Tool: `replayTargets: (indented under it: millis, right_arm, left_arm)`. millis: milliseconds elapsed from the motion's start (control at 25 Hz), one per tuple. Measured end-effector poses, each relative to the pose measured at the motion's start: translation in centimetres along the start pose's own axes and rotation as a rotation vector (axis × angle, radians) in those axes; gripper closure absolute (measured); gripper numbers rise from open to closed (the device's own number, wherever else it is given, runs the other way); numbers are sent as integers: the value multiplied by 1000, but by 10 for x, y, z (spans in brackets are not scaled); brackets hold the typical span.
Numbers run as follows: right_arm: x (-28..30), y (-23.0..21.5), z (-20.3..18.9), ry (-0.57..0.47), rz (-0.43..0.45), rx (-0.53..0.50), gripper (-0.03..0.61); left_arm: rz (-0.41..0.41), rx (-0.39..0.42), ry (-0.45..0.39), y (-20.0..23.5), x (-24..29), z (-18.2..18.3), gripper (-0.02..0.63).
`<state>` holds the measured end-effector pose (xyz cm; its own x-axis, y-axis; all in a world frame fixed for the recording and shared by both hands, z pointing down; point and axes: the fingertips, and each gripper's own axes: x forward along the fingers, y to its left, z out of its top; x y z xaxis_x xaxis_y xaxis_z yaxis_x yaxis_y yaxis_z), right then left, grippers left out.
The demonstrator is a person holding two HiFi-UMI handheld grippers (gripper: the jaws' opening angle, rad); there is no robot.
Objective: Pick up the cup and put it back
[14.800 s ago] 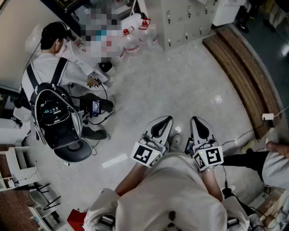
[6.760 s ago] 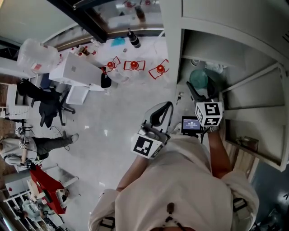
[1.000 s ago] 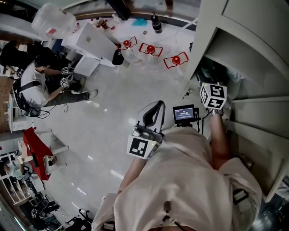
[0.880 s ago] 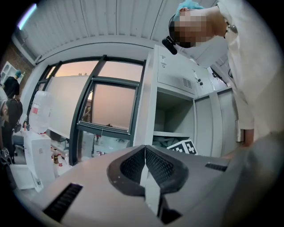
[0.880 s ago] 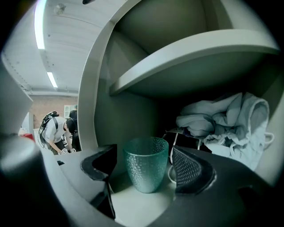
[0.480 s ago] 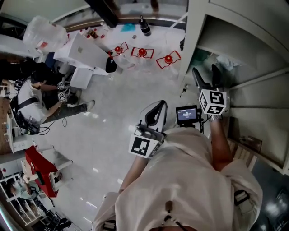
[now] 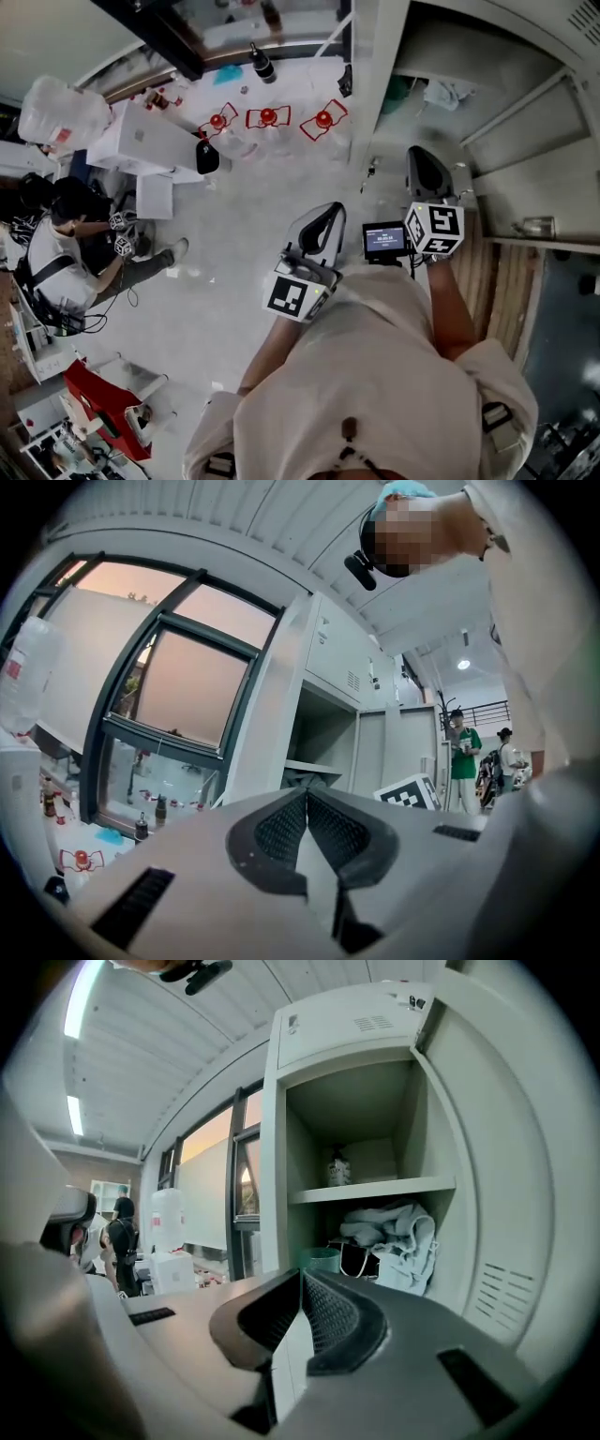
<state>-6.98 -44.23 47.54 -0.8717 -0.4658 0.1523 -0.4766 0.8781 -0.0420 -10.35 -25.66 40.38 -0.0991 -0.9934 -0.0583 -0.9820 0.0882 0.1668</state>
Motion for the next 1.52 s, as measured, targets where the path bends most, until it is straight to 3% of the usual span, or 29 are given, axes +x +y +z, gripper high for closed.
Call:
replayTargets:
  millis: [200,560,760,920,1080,1280,1520]
  right_arm:
    - [-49,20,-2,5,-76,55,554]
    - [-152,71,10,-5,-205,46,554]
    - [-208,82,11,-22,-280,69,554]
    - [-244,87,10,-48,-285,106,554]
    - [-264,106,7,-89,-227,155,554]
    - [-301,145,3,-101,-149,137,554]
    - [-370,186,-6,-109,-120,109,554]
  left_arm:
    - [-120,-30,20,-9,-21,-6,604]
    - [-345,-93,70,-43,-56,-19,604]
    - [-425,-76,79,-66,-65,-22,604]
    - [-426,-59,50,-80,-77,-14,604]
    - [-385,-45,32,-87,-98,-10,604]
    - [-320,-51,60,-104,-145,-19,604]
    - [-308,-27,68,-144,-216,-20,604]
